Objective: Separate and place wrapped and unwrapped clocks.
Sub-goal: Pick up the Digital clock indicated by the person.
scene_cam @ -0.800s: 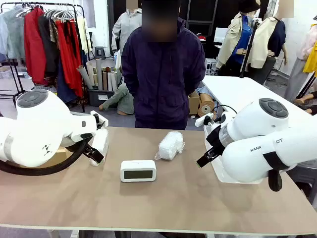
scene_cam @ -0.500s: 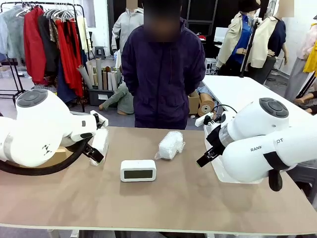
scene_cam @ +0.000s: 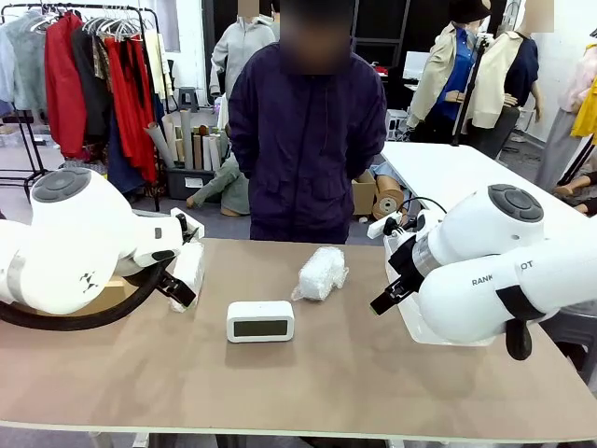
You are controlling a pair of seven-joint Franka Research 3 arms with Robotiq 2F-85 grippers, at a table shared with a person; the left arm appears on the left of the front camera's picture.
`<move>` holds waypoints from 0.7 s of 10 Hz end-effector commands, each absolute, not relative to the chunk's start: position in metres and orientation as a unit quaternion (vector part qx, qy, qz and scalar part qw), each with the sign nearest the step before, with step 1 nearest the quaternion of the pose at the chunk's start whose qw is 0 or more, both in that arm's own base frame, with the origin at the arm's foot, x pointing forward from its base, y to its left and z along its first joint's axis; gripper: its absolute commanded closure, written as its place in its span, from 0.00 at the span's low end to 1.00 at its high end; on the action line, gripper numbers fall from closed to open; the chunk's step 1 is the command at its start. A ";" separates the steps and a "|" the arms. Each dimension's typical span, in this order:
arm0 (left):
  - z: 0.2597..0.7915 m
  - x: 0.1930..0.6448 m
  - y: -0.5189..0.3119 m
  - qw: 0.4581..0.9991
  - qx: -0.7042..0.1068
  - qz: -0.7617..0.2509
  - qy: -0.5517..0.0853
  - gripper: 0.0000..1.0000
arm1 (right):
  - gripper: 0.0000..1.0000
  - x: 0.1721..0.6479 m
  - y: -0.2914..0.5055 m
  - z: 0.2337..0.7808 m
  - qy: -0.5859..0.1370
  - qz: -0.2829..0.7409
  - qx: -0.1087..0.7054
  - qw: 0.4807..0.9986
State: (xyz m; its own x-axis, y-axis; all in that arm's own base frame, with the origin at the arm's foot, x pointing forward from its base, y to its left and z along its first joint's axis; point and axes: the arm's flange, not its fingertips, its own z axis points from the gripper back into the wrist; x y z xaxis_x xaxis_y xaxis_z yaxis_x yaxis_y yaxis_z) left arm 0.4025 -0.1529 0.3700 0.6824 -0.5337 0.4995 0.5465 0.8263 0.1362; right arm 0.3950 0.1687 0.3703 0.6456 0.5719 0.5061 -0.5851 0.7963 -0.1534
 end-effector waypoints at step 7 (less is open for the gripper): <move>0.370 0.403 -0.152 0.917 -0.012 -0.294 -0.269 0.00 | 0.00 0.395 0.169 0.370 -0.275 0.319 0.012 0.907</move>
